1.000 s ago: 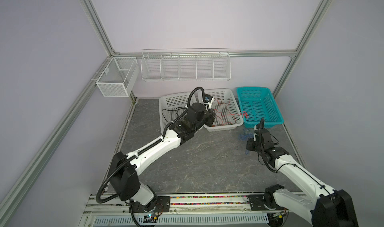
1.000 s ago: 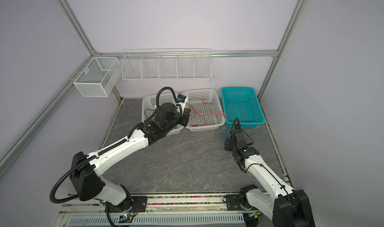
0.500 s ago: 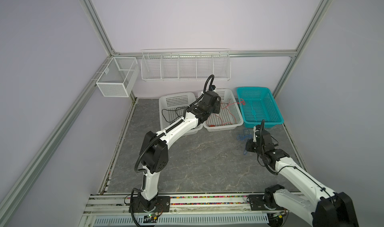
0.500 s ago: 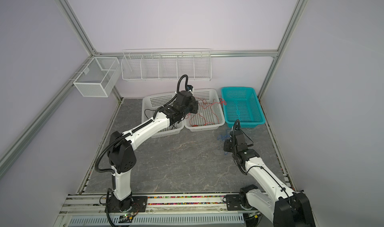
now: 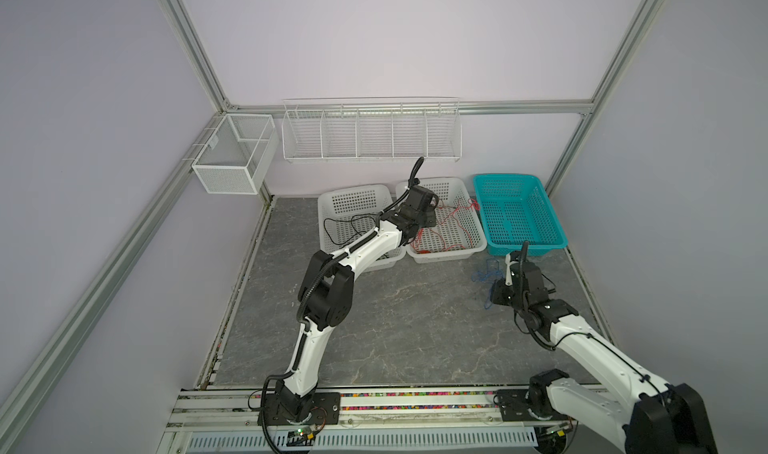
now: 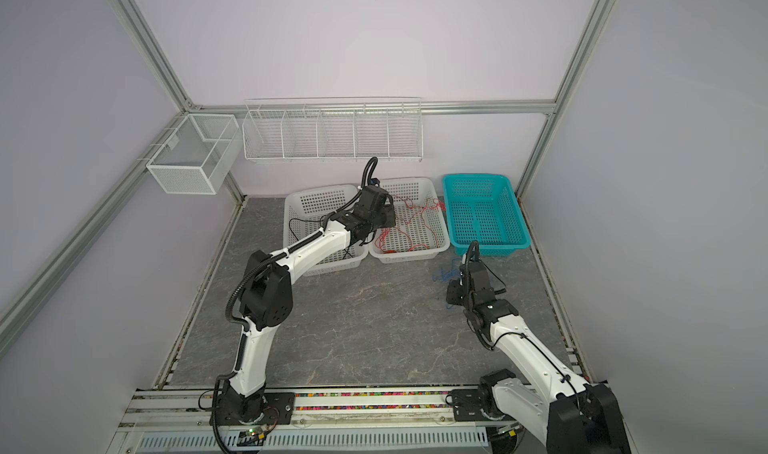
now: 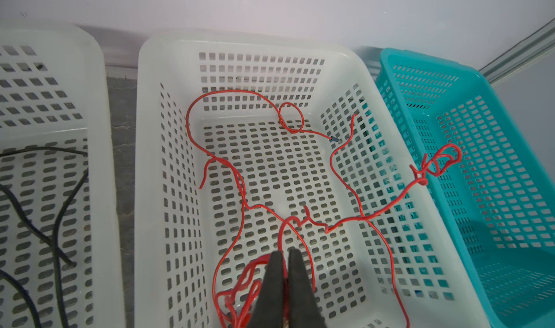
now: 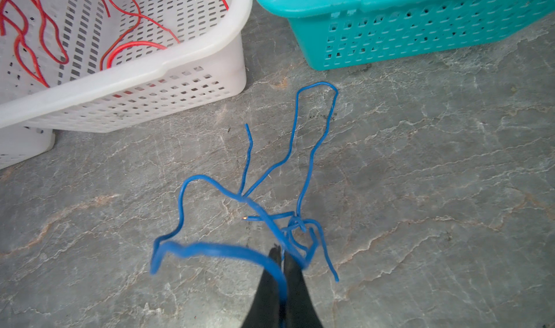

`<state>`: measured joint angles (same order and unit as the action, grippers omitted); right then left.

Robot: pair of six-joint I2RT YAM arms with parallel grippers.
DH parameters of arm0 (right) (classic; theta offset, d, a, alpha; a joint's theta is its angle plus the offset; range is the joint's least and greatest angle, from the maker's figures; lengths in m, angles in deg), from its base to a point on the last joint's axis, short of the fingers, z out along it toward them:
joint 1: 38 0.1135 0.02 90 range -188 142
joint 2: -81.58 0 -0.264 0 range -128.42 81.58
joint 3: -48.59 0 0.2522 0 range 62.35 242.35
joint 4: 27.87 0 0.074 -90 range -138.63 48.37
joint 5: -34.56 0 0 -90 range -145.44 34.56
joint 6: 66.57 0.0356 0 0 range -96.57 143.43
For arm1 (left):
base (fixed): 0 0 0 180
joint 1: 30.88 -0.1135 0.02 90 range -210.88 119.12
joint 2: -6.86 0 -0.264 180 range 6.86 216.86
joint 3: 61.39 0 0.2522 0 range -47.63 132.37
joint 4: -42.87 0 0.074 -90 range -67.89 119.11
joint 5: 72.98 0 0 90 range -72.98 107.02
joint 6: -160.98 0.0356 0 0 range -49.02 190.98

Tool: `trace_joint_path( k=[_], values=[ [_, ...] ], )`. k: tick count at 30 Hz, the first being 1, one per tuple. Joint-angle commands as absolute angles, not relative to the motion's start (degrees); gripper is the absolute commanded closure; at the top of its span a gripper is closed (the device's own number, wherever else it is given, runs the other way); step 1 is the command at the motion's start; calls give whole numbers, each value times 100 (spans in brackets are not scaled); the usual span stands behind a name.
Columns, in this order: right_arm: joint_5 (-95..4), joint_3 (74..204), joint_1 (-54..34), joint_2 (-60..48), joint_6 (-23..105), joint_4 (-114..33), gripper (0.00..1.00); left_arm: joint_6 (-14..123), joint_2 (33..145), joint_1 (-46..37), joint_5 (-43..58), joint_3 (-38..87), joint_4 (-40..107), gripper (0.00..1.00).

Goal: Untangle the cables
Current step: 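Lift the red wire with the left gripper and drop it into the white basket, then bring the left gripper toward the blue wire held by the right gripper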

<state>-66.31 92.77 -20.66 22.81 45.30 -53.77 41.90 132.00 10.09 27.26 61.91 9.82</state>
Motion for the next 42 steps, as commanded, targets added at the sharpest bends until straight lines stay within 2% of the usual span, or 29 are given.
trace_joint_path(
  k=[1, 5, 6, 9, 13, 14, 29, 33, 42],
  values=[
    [-6592, 9180, -2080, 2358, 4474, -5314, 94, 3870, 13260, 930, 2390, 6035, 1196, 90],
    [-6586, 9195, -2078, 2372, 4470, -5314, 94, 3824, 13193, 885, 2261, 5775, 1471, 48],
    [-6579, 9202, -2083, 2370, 4471, -5323, 94, 3845, 13159, 885, 2226, 5729, 1515, 40],
    [-6542, 9249, -2079, 2357, 4462, -5341, 94, 3913, 13049, 885, 2156, 5575, 1702, 25],
    [-6395, 9356, -2080, 2339, 4375, -5388, 93, 4082, 12854, 885, 2043, 5364, 1928, 12],
    [-6333, 9401, -2074, 2344, 4333, -5408, 93, 4143, 12790, 885, 1983, 5286, 2012, 6],
    [-4441, 10400, -2078, 2576, 3508, -5918, 93, 5048, 11682, 972, 742, 3684, 3497, 11],
    [-4004, 10527, -2086, 2619, 3556, -5827, 90, 5383, 11372, 1038, 549, 3260, 3639, 11],
    [-3837, 10743, -2087, 2304, 3650, -5798, 92, 6498, 10270, 1291, 342, 2110, 4011, 13]
  ],
)
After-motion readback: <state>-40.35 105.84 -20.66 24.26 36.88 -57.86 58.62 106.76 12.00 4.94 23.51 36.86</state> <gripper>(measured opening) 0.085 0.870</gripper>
